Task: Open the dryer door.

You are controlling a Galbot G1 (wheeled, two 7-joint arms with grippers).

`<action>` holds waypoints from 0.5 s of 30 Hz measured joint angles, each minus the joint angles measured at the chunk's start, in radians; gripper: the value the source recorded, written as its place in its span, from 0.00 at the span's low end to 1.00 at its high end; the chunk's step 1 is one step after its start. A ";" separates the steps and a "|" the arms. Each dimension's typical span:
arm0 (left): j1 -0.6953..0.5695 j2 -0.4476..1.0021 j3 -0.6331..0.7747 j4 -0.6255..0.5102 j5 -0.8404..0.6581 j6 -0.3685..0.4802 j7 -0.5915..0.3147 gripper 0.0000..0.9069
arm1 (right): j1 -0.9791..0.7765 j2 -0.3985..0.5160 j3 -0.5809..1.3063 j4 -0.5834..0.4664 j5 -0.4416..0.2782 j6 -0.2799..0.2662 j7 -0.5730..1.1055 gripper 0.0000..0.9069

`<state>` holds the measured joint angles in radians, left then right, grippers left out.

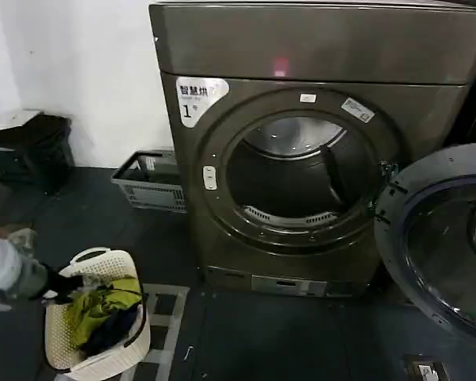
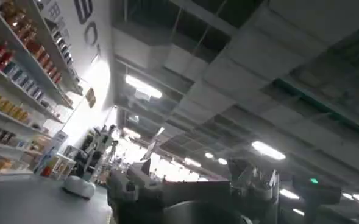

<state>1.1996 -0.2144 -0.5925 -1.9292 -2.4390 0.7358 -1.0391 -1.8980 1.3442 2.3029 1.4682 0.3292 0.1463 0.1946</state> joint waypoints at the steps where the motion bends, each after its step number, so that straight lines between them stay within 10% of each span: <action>1: -0.001 -0.002 0.000 0.015 -0.009 0.000 -0.001 1.00 | 0.001 0.001 0.000 -0.001 0.000 0.000 0.000 1.00; 15: -0.037 -0.012 -0.002 0.142 -0.060 0.000 -0.013 1.00 | 0.006 0.017 -0.006 -0.028 0.005 0.003 -0.003 1.00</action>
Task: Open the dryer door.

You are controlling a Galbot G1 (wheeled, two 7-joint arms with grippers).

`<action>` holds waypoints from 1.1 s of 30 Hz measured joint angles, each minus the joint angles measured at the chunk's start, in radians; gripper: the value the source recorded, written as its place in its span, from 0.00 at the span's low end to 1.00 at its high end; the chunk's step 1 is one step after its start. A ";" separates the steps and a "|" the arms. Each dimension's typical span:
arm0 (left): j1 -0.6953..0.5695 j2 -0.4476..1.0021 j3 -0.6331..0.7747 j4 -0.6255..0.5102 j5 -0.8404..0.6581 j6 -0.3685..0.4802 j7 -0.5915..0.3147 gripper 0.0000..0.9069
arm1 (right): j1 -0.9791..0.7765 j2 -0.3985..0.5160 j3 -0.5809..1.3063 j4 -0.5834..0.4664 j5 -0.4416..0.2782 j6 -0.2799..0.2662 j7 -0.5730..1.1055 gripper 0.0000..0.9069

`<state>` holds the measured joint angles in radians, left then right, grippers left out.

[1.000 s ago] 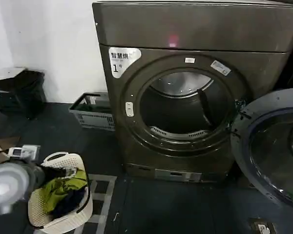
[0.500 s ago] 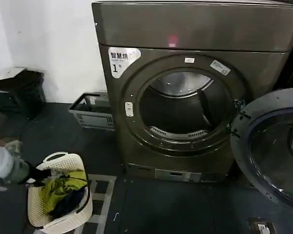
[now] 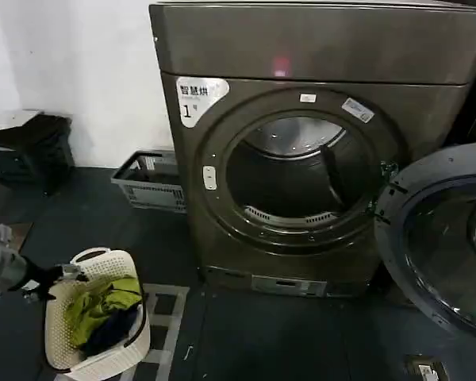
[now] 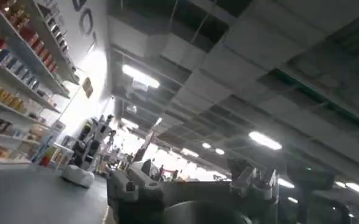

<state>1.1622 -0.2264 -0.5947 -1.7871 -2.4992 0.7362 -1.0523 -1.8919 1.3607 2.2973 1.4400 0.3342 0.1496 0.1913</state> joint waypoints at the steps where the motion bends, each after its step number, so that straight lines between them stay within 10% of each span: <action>1: -0.002 0.000 0.000 0.002 -0.001 0.000 0.000 1.00 | 0.000 0.000 0.000 0.000 0.000 0.000 0.000 1.00; 33: -0.013 -0.002 0.032 0.043 0.038 0.000 0.003 1.00 | -0.001 -0.005 0.022 -0.049 -0.001 -0.016 0.009 1.00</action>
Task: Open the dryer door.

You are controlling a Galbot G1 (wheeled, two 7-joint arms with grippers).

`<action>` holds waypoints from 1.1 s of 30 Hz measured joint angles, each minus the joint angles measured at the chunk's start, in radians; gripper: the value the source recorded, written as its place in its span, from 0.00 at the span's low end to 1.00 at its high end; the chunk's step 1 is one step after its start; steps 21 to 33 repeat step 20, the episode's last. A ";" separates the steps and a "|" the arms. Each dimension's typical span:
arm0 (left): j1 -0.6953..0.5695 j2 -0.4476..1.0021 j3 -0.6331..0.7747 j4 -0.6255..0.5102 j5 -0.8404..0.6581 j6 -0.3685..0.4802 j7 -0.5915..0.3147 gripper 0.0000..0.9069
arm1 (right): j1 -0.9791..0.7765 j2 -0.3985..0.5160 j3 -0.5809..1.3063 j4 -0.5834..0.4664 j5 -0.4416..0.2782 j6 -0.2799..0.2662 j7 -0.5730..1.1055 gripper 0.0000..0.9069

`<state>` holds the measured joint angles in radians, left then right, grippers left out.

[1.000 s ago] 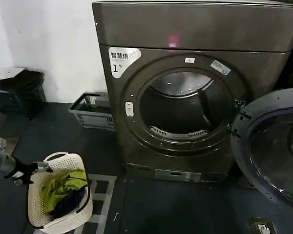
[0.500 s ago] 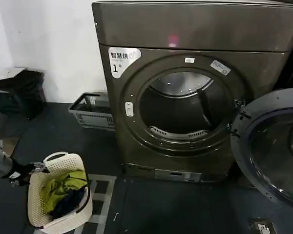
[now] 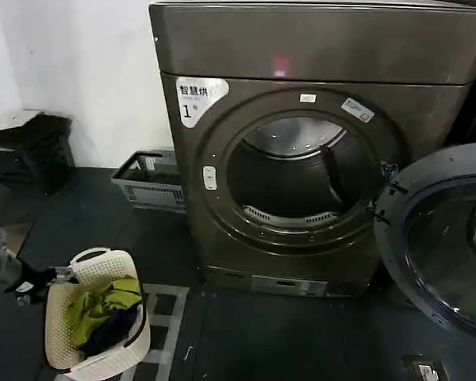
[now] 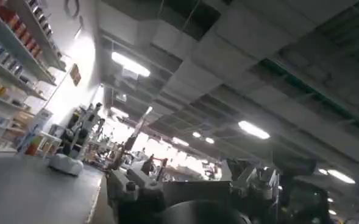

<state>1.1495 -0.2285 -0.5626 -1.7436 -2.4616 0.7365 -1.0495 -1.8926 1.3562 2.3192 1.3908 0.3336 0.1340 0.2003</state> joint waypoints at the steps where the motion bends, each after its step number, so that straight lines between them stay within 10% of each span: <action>1: 0.001 0.000 0.001 0.000 0.002 0.000 0.000 1.00 | 0.000 0.000 -0.001 0.000 -0.001 0.000 -0.002 1.00; 17: 0.003 0.000 0.001 0.000 0.007 0.000 0.005 1.00 | -0.002 0.023 -0.028 0.018 0.072 -0.145 -0.171 1.00; 33: 0.000 0.001 0.001 -0.002 0.006 0.000 0.005 1.00 | 0.001 0.034 -0.039 0.026 0.070 -0.146 -0.203 1.00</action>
